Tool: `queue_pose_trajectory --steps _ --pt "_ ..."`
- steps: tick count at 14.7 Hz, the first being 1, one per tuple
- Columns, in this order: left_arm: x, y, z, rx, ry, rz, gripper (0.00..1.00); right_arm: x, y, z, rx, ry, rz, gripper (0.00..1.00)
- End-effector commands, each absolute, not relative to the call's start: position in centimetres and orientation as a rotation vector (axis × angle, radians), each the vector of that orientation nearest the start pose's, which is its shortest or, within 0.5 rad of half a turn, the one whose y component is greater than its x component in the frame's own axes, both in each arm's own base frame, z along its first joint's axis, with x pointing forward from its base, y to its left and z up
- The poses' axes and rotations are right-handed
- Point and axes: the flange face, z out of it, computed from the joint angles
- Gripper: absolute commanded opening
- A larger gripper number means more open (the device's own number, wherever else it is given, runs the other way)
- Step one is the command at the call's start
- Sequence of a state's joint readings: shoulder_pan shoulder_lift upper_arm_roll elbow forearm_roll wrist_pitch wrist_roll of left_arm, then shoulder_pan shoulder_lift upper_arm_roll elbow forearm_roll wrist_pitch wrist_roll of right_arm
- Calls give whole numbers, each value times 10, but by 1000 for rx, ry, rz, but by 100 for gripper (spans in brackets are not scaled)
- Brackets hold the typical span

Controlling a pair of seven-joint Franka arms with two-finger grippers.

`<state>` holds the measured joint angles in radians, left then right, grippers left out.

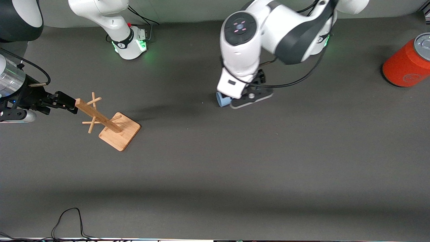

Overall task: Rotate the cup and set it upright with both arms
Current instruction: 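Withdraw the right gripper while the left gripper reaches and grasps the cup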

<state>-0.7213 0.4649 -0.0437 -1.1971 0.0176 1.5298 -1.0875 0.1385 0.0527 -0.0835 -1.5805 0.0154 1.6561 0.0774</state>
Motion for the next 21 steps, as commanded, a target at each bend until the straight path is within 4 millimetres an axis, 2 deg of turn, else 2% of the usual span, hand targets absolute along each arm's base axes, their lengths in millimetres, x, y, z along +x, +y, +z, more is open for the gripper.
queue_pose_trajectory --steps 1,4,9,12,14,16,21 --pt "485 -507 488 -2944 -517 61 100 586 33 596 -3137 -2 -34 100" --pt "457 -548 435 -2857 -455 25 100 585 21 604 -3139 -14 -54 100" --pt "406 -587 347 -2717 -347 22 100 581 -9 607 -3139 -149 -45 100" --pt "379 -595 292 -2634 -279 40 100 580 -9 604 -3138 -152 -6 100" --pt "374 -597 268 -2609 -256 35 100 582 -7 600 -3139 -157 -2 100" --pt "374 -596 247 -2584 -269 34 100 587 -4 593 -3140 -162 5 100" --pt "371 -590 207 -2520 -250 28 100 585 -4 597 -3140 -159 -2 100"
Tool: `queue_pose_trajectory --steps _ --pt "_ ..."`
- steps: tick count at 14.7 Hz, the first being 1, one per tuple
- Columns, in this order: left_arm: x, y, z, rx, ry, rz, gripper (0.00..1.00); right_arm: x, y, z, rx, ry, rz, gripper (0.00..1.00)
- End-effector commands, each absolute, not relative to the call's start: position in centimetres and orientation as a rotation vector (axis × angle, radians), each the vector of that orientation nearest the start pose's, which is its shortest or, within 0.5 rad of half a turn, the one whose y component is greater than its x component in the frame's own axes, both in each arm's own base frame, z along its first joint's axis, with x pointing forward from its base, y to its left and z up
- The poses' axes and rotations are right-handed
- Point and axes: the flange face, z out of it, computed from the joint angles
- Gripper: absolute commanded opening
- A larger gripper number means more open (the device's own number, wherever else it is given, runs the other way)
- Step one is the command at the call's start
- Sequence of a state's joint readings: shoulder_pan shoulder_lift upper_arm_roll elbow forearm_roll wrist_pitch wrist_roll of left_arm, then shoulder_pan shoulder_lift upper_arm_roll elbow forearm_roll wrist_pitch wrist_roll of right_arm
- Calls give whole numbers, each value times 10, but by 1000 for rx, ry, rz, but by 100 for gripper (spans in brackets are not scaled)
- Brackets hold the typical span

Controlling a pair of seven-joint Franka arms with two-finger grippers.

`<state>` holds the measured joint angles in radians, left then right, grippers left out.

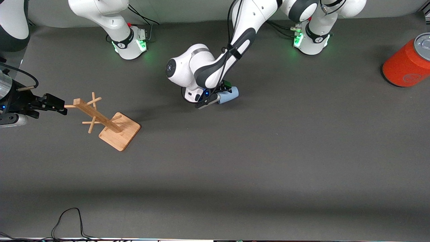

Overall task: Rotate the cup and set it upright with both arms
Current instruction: 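Withdraw the right gripper while the left gripper reaches and grasps the cup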

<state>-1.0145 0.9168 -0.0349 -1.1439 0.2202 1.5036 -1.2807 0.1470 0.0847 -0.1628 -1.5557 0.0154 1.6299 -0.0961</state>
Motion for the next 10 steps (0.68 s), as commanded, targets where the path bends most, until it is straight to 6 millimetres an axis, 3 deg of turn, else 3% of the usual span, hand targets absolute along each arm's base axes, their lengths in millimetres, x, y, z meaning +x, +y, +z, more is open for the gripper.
queue_pose_trajectory --steps 1,6,10 --pt "370 -589 201 -2512 -250 33 100 585 -4 596 -3140 -159 1 100" --pt "355 -593 191 -2496 -232 50 100 583 -5 596 -3139 -159 13 100" --pt "353 -591 190 -2475 -295 36 100 584 -5 598 -3139 -157 6 100"
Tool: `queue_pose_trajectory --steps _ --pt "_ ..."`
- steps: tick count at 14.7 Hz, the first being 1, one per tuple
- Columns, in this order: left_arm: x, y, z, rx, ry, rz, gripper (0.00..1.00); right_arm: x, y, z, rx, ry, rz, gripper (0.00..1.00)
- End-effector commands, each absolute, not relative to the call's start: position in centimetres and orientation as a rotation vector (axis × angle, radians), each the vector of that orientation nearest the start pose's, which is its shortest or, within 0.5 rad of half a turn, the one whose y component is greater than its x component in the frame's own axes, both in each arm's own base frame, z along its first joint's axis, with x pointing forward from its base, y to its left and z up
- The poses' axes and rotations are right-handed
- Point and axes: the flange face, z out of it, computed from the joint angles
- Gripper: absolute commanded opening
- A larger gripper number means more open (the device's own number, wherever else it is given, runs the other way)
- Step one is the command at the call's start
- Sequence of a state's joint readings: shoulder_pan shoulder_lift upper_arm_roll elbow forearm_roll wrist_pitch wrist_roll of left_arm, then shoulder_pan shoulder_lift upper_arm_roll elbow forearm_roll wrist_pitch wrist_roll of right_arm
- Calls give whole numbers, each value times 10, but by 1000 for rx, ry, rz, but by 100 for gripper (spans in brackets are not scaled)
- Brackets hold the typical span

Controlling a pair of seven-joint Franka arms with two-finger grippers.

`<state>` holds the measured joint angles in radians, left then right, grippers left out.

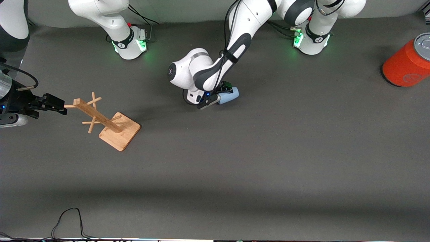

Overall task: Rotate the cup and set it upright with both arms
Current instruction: 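Rotate the cup with the left gripper until its opening faces up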

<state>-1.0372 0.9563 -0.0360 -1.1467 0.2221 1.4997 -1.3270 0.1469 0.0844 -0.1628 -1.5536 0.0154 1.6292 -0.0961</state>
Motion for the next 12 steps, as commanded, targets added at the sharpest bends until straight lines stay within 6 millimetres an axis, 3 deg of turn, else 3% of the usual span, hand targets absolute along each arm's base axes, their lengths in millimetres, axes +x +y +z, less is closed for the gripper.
queue_pose_trajectory --steps 1,11,12 --pt "353 -590 189 -2471 -295 38 100 583 -5 598 -3139 -157 6 100" --pt "350 -581 188 -2414 -295 53 100 582 -3 604 -3139 -154 -16 100" --pt "350 -581 188 -2414 -293 54 93 582 -3 605 -3139 -157 -18 100"
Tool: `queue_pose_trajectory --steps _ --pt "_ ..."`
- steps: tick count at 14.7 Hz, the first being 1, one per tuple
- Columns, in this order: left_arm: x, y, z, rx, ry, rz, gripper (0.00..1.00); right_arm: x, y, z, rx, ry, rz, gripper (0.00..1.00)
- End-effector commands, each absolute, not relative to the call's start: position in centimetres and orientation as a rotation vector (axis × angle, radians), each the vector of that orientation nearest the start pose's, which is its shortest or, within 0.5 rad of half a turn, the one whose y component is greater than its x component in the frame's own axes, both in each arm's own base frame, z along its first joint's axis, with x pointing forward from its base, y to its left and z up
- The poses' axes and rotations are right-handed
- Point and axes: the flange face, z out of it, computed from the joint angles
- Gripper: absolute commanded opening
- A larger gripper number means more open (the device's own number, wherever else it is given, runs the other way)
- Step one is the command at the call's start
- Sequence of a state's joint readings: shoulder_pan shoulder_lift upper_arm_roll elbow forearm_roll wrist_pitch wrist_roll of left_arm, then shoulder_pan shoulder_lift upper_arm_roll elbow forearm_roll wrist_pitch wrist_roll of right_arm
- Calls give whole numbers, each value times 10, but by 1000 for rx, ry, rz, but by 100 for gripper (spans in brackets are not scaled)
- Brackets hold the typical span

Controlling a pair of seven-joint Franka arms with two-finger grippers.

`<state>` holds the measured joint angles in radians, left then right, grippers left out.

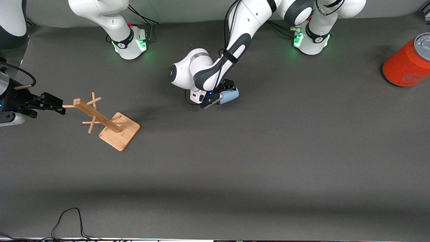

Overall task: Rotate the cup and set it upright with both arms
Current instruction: 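Rotate the cup with the left gripper until its opening faces up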

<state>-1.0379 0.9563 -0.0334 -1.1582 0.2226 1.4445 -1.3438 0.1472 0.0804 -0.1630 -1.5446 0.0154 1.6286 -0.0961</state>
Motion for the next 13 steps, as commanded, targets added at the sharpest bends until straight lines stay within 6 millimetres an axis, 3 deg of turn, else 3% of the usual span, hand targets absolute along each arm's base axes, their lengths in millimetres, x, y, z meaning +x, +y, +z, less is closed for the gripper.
queue_pose_trajectory --steps 1,3,4,7,13 --pt "350 -581 188 -2415 -296 57 82 582 -3 605 -3139 -157 -18 100" --pt "349 -582 188 -2418 -299 63 40 582 -3 605 -3138 -164 -18 100" --pt "349 -582 188 -2417 -298 64 26 582 -3 604 -3138 -166 -16 100" --pt "349 -582 188 -2416 -305 61 4 583 -1 603 -3138 -166 -16 100" --pt "355 -579 199 -2419 -310 67 0 583 -2 602 -3132 -168 -14 100"
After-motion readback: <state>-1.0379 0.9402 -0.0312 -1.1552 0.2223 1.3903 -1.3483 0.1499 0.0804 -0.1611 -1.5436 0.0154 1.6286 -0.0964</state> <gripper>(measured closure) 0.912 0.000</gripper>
